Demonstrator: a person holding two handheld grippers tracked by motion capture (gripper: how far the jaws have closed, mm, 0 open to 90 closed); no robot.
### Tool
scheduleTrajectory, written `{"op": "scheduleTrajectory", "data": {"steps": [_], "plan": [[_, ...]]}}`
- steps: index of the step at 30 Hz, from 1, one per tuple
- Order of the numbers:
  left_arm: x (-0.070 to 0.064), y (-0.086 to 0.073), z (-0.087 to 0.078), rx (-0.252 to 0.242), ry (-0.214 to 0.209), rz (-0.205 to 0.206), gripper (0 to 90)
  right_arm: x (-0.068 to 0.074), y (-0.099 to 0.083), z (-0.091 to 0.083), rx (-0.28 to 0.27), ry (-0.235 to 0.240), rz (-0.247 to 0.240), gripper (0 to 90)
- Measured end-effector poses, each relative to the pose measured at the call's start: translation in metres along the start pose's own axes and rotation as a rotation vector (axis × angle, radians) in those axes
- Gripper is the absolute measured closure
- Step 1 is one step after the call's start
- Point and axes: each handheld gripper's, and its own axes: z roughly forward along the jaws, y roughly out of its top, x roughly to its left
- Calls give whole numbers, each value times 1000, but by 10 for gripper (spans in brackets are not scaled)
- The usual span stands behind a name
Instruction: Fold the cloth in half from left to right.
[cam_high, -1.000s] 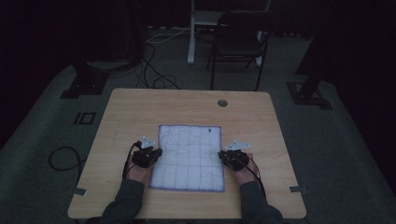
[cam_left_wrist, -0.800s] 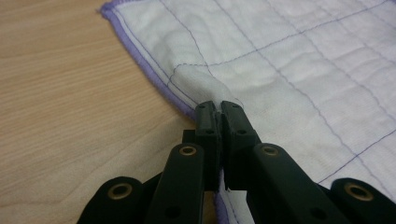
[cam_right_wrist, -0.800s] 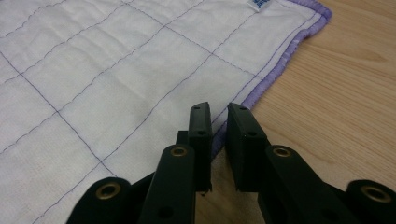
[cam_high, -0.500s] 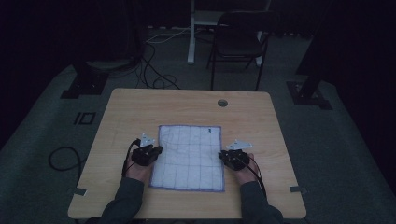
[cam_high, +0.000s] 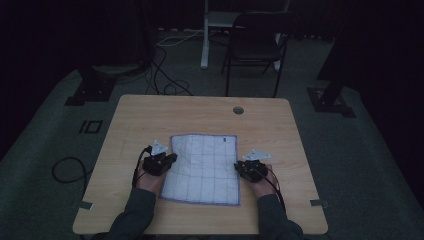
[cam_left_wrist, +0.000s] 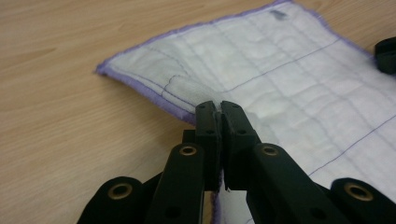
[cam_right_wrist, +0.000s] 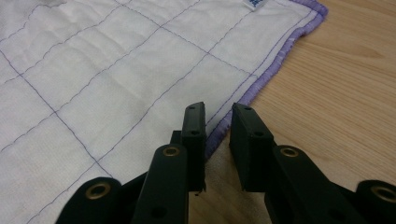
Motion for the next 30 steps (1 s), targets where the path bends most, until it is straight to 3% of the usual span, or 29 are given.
{"op": "scheduleTrajectory", "data": {"steps": [24,30], "plan": [[-31,35,-1,-63,-98,55,873,-1,0,0,-1,1,1,758],[-37,41,0,-81,-120,53,873,-1,0,0,-1,1,2,757]]}}
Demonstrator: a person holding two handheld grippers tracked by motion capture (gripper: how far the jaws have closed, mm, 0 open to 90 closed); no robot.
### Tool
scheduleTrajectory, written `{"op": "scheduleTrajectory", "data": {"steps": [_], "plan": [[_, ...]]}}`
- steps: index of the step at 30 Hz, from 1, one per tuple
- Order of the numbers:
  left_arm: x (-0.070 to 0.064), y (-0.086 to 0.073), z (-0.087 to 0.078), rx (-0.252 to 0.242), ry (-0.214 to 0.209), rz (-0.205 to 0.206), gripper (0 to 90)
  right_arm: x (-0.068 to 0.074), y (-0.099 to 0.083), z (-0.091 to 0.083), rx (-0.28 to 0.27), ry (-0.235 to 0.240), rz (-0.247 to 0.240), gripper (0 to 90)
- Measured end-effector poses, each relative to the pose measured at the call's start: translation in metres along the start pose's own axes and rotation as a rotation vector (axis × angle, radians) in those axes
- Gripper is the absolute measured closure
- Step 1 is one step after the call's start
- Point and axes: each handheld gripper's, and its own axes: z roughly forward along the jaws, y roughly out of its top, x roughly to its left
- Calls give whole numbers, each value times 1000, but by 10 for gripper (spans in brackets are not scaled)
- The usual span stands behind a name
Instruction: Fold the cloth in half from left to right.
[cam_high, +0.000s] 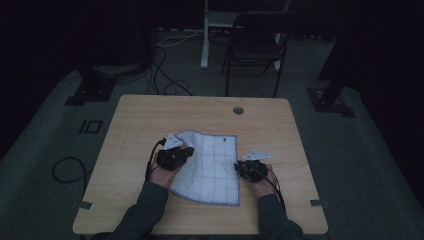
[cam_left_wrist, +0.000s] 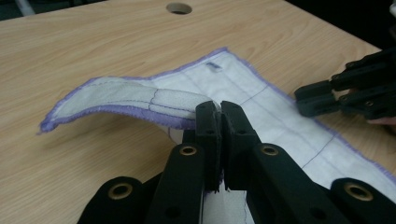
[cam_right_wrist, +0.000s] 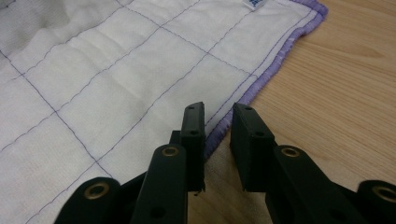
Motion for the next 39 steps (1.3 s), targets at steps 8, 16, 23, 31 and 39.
{"op": "scheduleTrajectory", "data": {"steps": [8,16,23,31,39], "plan": [[-8,8,3,-24,-30,1,873,0,0,0,0,0,-1,757],[-14,12,10,-27,-51,0,873,0,0,0,0,0,-2,755],[-19,14,16,-26,-72,4,873,0,0,0,0,0,0,754],[-26,17,25,-24,-97,9,872,0,0,0,-1,0,-1,753],[-37,20,40,-7,-122,26,872,0,0,0,-3,0,-2,753]]}}
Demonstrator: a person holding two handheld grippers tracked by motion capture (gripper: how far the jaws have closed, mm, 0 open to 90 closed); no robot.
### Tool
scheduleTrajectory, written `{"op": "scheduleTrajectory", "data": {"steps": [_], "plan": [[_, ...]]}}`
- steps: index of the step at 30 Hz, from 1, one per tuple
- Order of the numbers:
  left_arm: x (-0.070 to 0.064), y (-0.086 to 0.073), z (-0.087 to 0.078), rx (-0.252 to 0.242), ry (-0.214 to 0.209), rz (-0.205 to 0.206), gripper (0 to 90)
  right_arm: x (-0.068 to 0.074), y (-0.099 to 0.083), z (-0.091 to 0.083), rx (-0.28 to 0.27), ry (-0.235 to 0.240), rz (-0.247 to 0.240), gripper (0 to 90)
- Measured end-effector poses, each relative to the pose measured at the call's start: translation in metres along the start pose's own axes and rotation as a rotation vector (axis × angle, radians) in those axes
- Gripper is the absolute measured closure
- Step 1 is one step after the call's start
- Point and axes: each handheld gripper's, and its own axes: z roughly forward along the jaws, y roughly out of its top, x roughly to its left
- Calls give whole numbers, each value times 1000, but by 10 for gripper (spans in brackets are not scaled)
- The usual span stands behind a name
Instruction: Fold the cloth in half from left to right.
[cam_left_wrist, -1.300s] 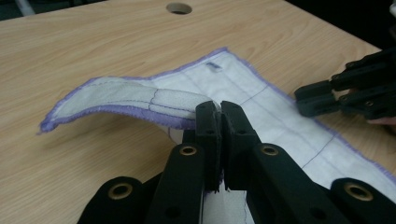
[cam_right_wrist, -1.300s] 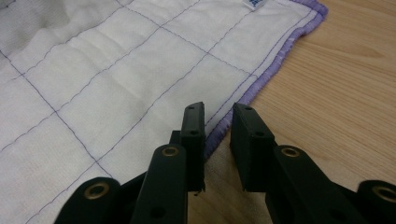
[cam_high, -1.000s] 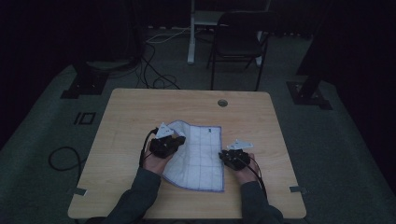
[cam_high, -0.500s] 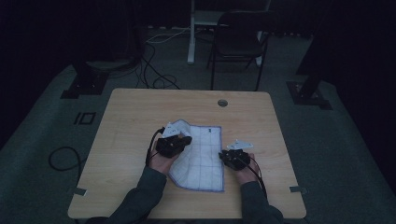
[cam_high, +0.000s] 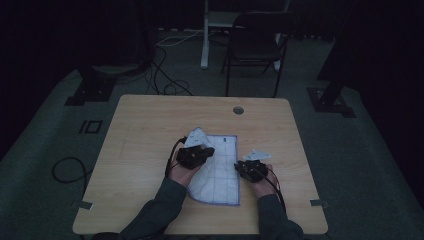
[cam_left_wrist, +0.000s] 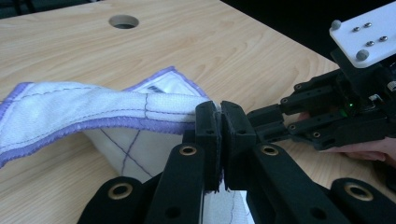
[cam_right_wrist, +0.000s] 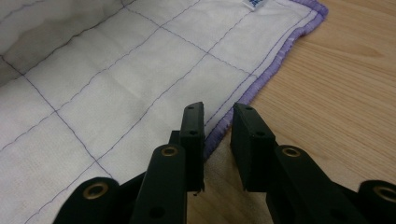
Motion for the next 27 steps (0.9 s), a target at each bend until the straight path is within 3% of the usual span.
{"op": "scheduleTrajectory", "data": {"steps": [11,27], "plan": [[-9,1,26,45,-24,9,871,0,0,0,1,0,3,752],[-16,-8,65,169,-30,49,871,0,0,0,2,0,4,753]]}}
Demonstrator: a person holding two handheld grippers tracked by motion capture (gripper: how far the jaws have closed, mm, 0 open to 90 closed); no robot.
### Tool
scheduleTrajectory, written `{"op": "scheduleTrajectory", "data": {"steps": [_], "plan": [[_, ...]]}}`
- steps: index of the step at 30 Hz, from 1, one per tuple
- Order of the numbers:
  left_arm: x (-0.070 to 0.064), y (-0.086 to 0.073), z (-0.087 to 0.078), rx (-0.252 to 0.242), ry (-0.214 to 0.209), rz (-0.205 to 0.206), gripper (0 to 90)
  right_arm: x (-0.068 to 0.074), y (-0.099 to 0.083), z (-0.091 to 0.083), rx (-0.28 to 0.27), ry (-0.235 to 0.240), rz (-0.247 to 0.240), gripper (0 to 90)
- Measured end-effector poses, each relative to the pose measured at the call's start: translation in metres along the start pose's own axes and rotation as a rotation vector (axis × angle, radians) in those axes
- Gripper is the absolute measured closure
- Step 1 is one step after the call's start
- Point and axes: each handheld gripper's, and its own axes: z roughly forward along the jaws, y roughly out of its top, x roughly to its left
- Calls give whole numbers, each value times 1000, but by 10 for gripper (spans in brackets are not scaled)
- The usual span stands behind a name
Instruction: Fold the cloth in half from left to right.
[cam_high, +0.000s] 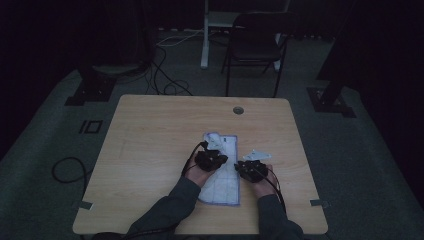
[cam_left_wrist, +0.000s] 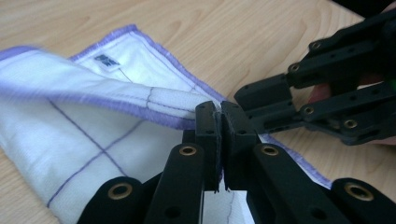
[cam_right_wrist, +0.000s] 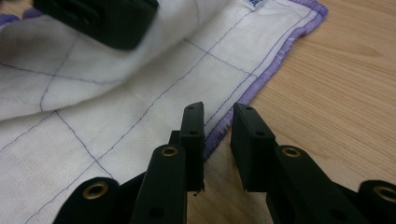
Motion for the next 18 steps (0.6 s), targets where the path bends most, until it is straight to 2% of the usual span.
{"op": "scheduleTrajectory", "data": {"steps": [5,8,12,18], "plan": [[0,-2,4,12,-3,1,867,0,0,0,0,0,-1,753],[0,-2,1,3,-1,-1,798,0,0,0,-1,0,-2,753],[0,2,-15,-34,1,0,754,0,0,0,-1,-1,-1,752],[4,3,-43,-79,56,11,729,0,0,0,-3,-2,-2,752]]}}
